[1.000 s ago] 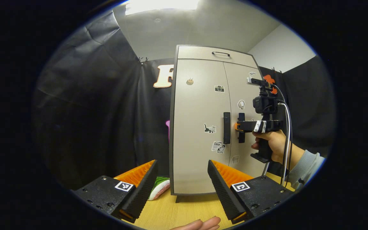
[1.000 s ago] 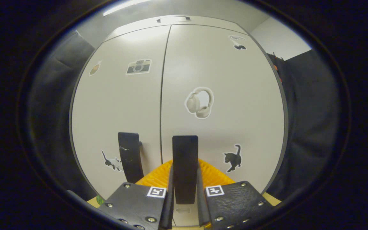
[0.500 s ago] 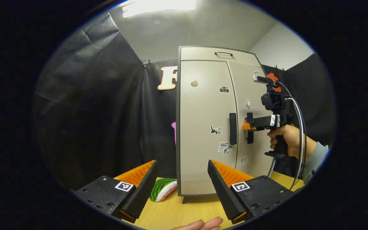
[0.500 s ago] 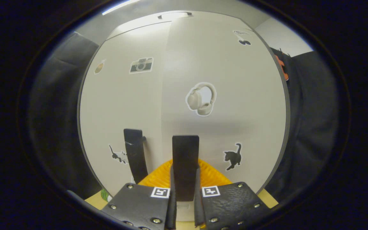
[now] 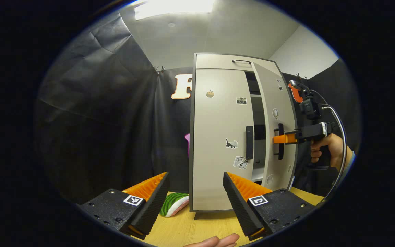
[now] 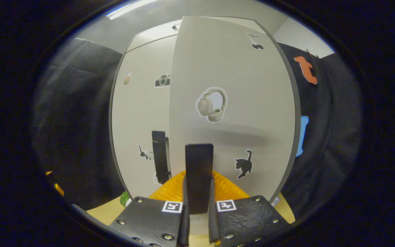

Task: Open the right door of the double-door shoe cabinet with the right hand, and open the left door with the left hand.

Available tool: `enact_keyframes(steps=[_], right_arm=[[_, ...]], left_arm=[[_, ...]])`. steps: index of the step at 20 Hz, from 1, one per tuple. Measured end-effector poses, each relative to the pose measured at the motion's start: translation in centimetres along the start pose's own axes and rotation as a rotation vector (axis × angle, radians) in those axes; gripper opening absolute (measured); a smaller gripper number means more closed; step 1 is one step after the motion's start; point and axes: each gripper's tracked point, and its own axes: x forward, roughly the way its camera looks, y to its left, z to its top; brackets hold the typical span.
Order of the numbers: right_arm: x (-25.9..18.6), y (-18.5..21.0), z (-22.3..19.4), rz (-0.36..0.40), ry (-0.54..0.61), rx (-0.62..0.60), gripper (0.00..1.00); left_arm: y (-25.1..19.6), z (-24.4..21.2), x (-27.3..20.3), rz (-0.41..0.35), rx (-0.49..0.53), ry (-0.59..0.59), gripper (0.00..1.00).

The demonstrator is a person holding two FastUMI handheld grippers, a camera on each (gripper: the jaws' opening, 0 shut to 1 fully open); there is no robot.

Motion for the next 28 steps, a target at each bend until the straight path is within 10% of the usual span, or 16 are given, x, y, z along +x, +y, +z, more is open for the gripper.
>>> enact_keyframes(steps=[12,28], right_arm=[[-2.3,-1.7,0.4,0.076,-0.008,0.018,0.22],[-4.9,-5.8,0.6,-0.034,-0.024,0.002,0.21]], left_arm=[[-1.3,-0.2,-0.1,-0.005,0.000,0.015,0.96],[-4.4,-1.1,0.2,-0.061,0.017,0.034,0.92]])
